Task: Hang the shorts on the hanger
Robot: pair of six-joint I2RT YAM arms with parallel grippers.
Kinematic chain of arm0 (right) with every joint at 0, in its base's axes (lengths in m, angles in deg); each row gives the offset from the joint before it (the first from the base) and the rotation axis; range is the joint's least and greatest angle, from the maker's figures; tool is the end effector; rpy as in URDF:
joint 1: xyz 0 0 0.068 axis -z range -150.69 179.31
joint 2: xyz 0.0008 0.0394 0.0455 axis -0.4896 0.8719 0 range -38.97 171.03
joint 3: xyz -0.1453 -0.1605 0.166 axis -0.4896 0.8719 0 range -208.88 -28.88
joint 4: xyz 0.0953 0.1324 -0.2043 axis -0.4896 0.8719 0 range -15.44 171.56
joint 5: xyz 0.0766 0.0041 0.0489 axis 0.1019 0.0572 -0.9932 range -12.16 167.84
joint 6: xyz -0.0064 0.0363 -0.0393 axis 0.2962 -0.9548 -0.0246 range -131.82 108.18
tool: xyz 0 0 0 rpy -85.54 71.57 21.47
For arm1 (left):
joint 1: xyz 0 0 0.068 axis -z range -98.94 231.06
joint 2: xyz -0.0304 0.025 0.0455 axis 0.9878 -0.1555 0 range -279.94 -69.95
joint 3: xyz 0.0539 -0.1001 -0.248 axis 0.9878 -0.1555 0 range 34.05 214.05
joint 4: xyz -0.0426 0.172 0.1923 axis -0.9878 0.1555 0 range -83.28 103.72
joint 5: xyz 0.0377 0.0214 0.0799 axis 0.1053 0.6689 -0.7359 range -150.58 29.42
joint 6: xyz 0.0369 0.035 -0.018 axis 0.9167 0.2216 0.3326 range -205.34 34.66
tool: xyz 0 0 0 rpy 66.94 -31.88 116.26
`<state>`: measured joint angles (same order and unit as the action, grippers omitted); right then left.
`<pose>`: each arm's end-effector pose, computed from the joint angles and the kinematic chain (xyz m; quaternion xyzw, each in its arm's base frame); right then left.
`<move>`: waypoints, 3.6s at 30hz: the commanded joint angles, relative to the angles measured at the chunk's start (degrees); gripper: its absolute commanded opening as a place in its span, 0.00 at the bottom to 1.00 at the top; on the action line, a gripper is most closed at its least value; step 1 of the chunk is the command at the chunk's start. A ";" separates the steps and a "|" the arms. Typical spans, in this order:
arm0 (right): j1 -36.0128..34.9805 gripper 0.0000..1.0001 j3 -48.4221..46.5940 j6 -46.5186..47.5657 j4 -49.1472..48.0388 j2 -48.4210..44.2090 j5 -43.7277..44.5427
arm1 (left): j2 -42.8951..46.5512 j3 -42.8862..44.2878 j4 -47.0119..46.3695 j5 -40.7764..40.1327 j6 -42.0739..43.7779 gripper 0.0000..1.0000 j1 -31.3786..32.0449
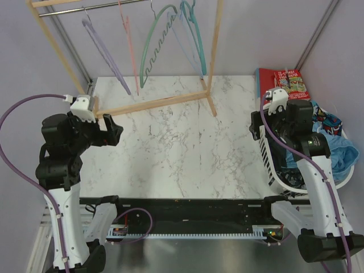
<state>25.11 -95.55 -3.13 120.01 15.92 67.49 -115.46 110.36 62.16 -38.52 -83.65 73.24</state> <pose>0.1855 0.0200 0.3778 -0.1409 0.8677 0.0611 0.4728 0.1127 0.0020 0.4342 0.0591 0.8305 -0.1166 0.5415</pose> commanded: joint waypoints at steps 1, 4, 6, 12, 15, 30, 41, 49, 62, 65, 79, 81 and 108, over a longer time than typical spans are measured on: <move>0.34 0.98 -3.28 1.94 1.48 -0.40 1.91 | 0.69 0.06 -1.30 -3.08 0.06 0.99 -0.36; 0.34 0.98 -5.21 3.00 3.32 0.65 2.61 | 1.22 0.59 -1.30 -2.56 0.33 1.00 -0.36; 0.43 0.98 -6.80 3.52 5.08 1.79 4.28 | 2.01 0.24 -1.56 -1.50 0.85 1.00 -0.36; 6.29 0.98 -11.45 6.15 9.74 7.67 3.06 | 3.33 -0.64 -1.04 5.09 5.24 1.00 -0.36; 16.63 0.98 -16.63 10.19 14.38 12.42 -3.06 | 2.98 -0.03 0.10 7.72 7.18 1.00 -0.36; 56.76 0.98 -30.53 43.96 36.73 29.39 -8.46 | 0.08 -0.55 0.81 14.41 9.82 1.00 -0.27; 56.77 0.98 -20.78 39.03 21.35 29.13 -0.90 | 0.51 -0.99 0.63 15.81 10.87 1.00 -0.27; 56.94 0.98 -20.69 41.93 20.47 25.53 1.21 | 1.66 -2.22 0.55 16.52 11.67 0.99 -0.27; 57.38 0.92 -21.31 48.35 16.34 24.56 5.33 | -0.10 -1.26 0.02 18.10 9.91 0.98 -0.27; 57.29 0.86 -19.64 49.23 15.46 24.65 6.65 | -0.27 -0.90 -0.42 18.01 9.30 0.98 -0.27; 57.21 0.41 -8.82 48.44 8.43 24.38 9.91 | -0.98 0.06 -1.04 18.37 8.32 0.98 -0.27; 57.20 0.11 -11.71 46.95 8.51 24.38 9.39 | -1.33 0.76 -1.04 18.28 7.80 0.97 -0.19; 38.01 0.00 -59.36 -54.22 -63.40 27.99 -52.66 | -9.41 12.98 -4.02 27.07 -12.76 0.96 -0.36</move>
<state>71.18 -153.30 -33.75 78.11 43.00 24.24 -124.69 121.44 60.58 -14.83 -91.08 73.24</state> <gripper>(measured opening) 0.019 0.967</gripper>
